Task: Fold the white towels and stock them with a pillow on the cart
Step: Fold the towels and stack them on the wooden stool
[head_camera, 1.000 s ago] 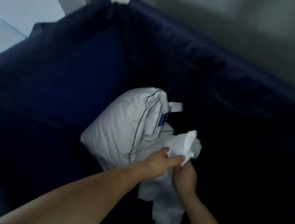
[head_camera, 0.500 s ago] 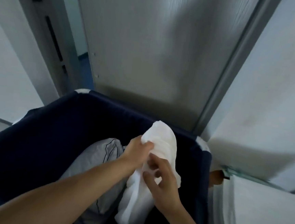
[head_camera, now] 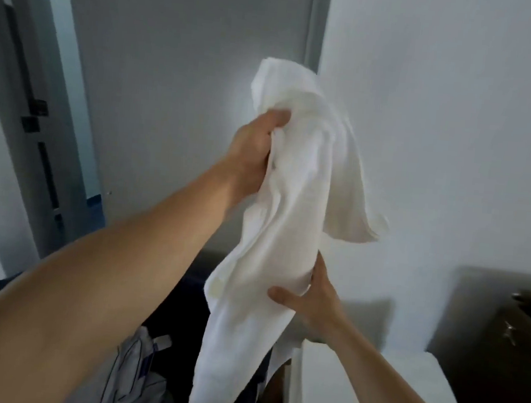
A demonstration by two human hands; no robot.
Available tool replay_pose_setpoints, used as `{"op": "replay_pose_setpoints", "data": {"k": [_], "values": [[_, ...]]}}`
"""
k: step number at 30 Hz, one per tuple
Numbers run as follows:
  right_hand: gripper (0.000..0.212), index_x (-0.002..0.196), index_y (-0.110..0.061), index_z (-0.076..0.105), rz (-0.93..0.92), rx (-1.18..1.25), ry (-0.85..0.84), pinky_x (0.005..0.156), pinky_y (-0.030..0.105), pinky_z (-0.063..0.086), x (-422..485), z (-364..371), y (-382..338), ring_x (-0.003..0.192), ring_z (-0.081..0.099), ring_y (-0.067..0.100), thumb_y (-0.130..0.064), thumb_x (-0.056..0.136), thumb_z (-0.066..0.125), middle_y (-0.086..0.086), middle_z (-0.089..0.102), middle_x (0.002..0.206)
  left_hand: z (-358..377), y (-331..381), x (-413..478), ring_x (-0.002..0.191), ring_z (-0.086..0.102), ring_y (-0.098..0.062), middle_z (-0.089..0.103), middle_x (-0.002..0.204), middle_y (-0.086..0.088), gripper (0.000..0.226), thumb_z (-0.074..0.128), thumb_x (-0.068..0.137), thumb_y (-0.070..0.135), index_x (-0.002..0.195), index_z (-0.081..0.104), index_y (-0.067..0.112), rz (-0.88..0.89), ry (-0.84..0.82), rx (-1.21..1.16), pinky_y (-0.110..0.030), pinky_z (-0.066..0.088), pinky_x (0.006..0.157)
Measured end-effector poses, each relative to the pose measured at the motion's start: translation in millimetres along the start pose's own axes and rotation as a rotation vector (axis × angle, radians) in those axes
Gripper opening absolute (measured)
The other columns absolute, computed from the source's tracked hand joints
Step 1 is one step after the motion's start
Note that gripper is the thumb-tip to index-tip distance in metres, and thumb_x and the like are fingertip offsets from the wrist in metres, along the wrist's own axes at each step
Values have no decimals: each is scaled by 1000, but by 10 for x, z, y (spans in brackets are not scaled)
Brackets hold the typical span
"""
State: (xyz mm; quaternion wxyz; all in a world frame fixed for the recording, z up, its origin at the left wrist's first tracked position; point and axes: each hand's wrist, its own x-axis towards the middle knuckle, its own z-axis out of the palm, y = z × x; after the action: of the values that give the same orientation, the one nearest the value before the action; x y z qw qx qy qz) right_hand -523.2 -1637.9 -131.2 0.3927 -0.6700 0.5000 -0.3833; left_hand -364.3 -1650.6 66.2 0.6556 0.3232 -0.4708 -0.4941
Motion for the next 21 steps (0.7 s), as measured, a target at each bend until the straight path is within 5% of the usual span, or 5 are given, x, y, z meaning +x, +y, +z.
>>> {"op": "replay_pose_setpoints", "data": {"k": [4,7,12,15,21], "values": [[49,120,-23,64,30,-42,201,85,41,55,51,-385,-289,97,66,21,-49,79,76,-7,69,103,695,296,132,83,73,-30,73,98,-17,34,59,93,14,121,60,-5,71,-55,-126,-35,58,65],[8,87,-23,67,1,100,403,68,30,48,-38,-715,-523,79,62,15,-31,86,69,-9,65,81,879,281,234,100,70,-37,70,115,-18,48,68,83,14,128,59,0,18,-97,-161,-49,58,82],[15,73,-17,60,76,295,662,65,29,44,-164,-1254,-641,73,57,18,-17,88,60,0,65,77,1058,161,353,95,71,-32,74,97,-11,13,60,93,6,104,65,6,29,-102,-102,-48,58,85],[8,72,-16,61,113,318,672,64,32,43,-212,-1495,-617,71,57,20,-20,79,60,5,65,77,1165,48,409,92,71,-31,73,99,-11,25,64,91,9,115,66,4,2,-81,-99,-46,59,80],[27,109,-21,60,321,-89,235,88,26,51,-522,-1651,688,106,58,16,-7,88,70,-2,60,105,1363,-1090,9,93,70,-36,72,105,-20,30,60,92,9,119,64,-3,-268,-203,75,-46,58,84]]}}
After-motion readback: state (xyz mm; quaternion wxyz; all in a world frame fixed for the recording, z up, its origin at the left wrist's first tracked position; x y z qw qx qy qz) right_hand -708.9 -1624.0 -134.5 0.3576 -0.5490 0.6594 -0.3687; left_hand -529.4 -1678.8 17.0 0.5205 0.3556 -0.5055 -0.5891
